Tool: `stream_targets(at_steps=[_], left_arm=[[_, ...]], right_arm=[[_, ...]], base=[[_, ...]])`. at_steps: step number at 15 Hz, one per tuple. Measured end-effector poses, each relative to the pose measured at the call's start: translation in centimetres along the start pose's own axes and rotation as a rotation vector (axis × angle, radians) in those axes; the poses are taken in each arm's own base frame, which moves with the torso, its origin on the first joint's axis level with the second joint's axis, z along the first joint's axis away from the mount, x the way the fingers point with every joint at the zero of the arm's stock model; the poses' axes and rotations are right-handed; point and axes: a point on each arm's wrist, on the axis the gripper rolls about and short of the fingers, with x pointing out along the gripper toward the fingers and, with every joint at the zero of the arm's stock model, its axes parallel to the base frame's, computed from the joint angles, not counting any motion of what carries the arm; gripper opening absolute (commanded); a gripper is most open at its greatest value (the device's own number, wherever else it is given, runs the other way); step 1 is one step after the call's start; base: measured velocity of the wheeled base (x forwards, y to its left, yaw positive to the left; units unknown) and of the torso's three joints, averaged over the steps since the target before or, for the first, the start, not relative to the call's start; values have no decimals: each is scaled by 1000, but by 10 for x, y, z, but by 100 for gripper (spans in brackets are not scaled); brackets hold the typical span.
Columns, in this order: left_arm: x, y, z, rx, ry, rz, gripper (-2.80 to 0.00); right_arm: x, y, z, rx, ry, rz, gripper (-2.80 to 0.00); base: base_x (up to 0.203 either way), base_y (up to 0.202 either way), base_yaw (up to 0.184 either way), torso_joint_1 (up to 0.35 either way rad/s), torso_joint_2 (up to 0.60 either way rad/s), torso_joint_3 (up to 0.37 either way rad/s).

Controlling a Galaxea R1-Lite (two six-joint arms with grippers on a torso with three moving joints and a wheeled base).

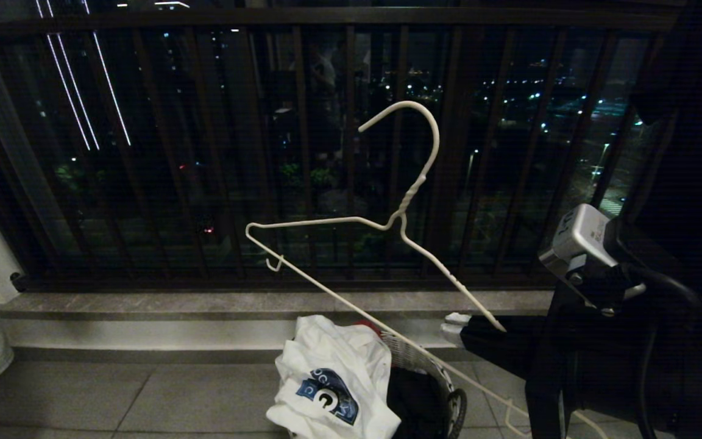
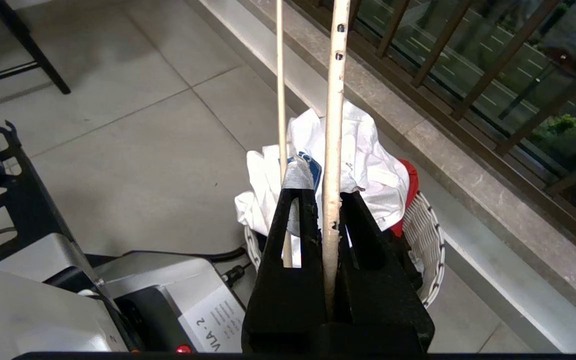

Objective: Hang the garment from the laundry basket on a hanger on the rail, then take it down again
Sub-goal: Pick up clothes from the basket

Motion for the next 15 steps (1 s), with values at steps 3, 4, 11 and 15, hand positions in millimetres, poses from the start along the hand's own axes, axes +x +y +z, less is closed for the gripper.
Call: stream_targets(at_steps=[3,4,11,15], left_arm=[[0,0,0,0,0,0,-280],[0,0,0,0,0,0,-280],[0,0,0,2,0,2,-280],[0,0,0,3,1,2,-280]], right_arm=[[-2,-1,1,3,-9,-2,-280],[-2,-1,2,5,-12,-3,-280],[-6,-4,5,10,-28,-15,-280],[-9,-4,7,8,-40,-16,-280]], base=[[0,0,0,0,0,0],[0,0,0,0,0,0],[0,0,0,0,0,0],[0,0,0,0,0,0]])
